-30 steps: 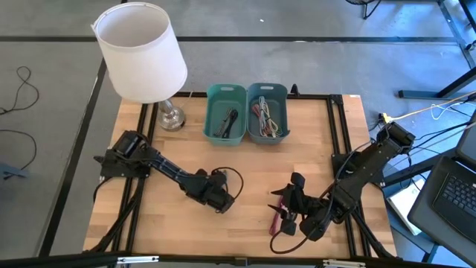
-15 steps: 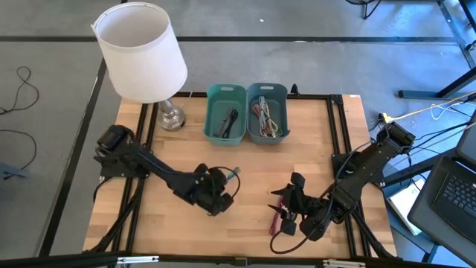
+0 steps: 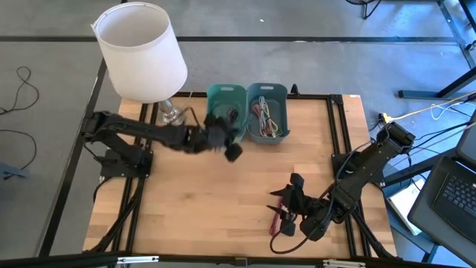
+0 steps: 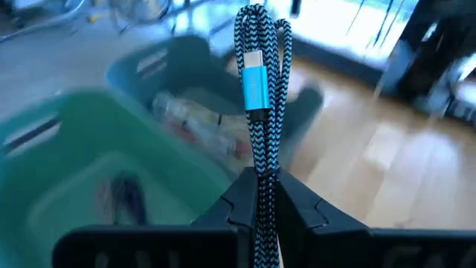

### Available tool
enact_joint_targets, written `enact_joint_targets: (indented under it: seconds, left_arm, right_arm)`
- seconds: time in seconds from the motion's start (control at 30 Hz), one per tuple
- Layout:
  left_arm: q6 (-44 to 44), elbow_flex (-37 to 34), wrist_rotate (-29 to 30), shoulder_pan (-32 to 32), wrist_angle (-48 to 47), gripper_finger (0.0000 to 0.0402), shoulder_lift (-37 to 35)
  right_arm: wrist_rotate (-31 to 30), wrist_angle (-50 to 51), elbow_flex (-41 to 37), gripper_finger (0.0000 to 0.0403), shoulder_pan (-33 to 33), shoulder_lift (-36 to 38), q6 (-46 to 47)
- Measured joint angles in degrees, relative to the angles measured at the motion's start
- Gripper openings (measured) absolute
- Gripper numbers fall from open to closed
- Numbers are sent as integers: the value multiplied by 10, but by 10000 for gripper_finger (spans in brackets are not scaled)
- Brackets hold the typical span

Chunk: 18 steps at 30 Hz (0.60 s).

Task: Pick and place USB-C Cables
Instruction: Put the blue and black charger cable into the green bin

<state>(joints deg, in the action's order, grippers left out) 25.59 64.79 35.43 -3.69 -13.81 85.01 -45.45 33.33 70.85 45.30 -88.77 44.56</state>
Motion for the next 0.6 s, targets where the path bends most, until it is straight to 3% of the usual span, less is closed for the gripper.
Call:
enact_joint_targets:
  seconds: [0.17, 0.4, 0.6]
  left_arm:
    - [-52, 1, -67, 96, 77, 19, 8]
    - [-7, 1, -79, 205, 19, 19, 37]
    - [12, 1, -128, 249, 15, 19, 86]
  right_arm:
    - [0, -9, 0, 205, 0, 0, 0]
    - [0, -14, 0, 205, 0, -9, -1]
    - [0, -14, 0, 205, -1, -25, -15]
